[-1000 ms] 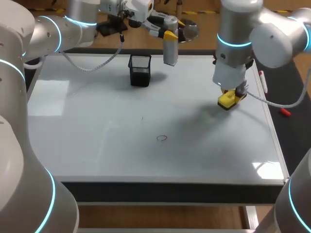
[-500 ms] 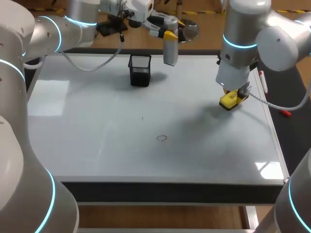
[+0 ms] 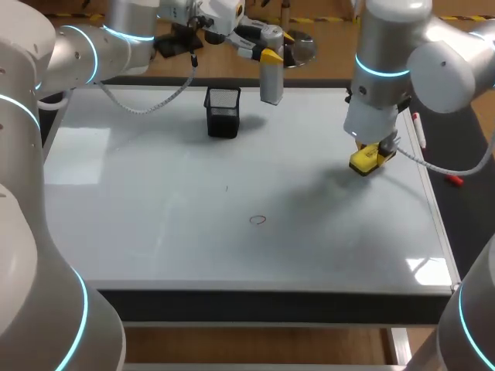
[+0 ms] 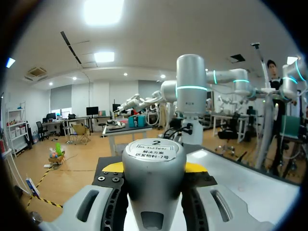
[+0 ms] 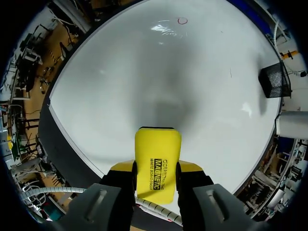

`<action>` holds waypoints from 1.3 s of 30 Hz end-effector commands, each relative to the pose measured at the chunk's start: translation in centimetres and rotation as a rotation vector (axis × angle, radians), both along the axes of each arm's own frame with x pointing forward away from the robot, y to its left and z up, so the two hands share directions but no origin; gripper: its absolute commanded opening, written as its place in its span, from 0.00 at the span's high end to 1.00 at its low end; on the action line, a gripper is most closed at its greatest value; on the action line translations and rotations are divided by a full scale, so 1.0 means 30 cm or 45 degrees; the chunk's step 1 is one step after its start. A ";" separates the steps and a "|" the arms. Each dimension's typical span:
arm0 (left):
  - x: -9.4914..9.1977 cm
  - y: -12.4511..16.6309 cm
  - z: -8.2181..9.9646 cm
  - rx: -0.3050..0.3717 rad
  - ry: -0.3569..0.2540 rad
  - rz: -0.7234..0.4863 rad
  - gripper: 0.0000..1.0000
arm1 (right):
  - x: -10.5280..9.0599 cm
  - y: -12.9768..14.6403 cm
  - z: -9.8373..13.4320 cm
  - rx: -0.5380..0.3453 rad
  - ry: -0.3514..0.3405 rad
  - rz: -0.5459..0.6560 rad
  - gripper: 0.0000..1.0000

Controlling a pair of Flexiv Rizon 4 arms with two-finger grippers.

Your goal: Pick up the inspection probe, press it on each red-marked spot on the whiteboard one by one, put down the probe, pick up the eraser, and wipe off all the red marks.

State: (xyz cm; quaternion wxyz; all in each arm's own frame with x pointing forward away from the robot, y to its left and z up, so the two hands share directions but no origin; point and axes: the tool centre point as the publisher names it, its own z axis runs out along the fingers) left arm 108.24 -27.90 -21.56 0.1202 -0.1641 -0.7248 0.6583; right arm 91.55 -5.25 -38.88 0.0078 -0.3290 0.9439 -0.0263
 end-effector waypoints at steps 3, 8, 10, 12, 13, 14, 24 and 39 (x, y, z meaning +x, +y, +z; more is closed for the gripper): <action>-0.035 0.012 -0.005 0.030 0.012 -0.416 1.00 | 0.000 -0.002 0.002 -0.003 -0.001 0.002 1.00; -0.120 0.016 0.005 0.047 -0.006 -0.449 1.00 | 0.000 -0.002 0.002 -0.003 -0.001 0.002 1.00; -0.154 0.023 0.006 0.049 -0.006 -0.462 1.00 | 0.000 -0.002 0.002 -0.003 -0.001 0.002 1.00; -0.194 0.030 0.010 0.047 -0.010 -0.473 1.00 | 0.000 -0.002 0.002 -0.003 -0.001 0.002 1.00; -0.214 0.033 0.012 0.047 -0.012 -0.477 1.00 | 0.000 -0.002 0.002 -0.003 -0.001 0.002 1.00; -0.234 0.037 0.014 0.043 -0.020 -0.481 1.00 | 0.000 -0.002 0.002 -0.003 -0.001 0.002 1.00; -0.428 0.079 0.039 0.006 -0.065 -0.478 1.00 | 0.000 -0.002 0.002 -0.003 -0.001 0.002 1.00; -0.687 0.109 0.035 -0.024 -0.123 -0.492 1.00 | 0.000 -0.002 0.002 -0.003 -0.001 0.002 1.00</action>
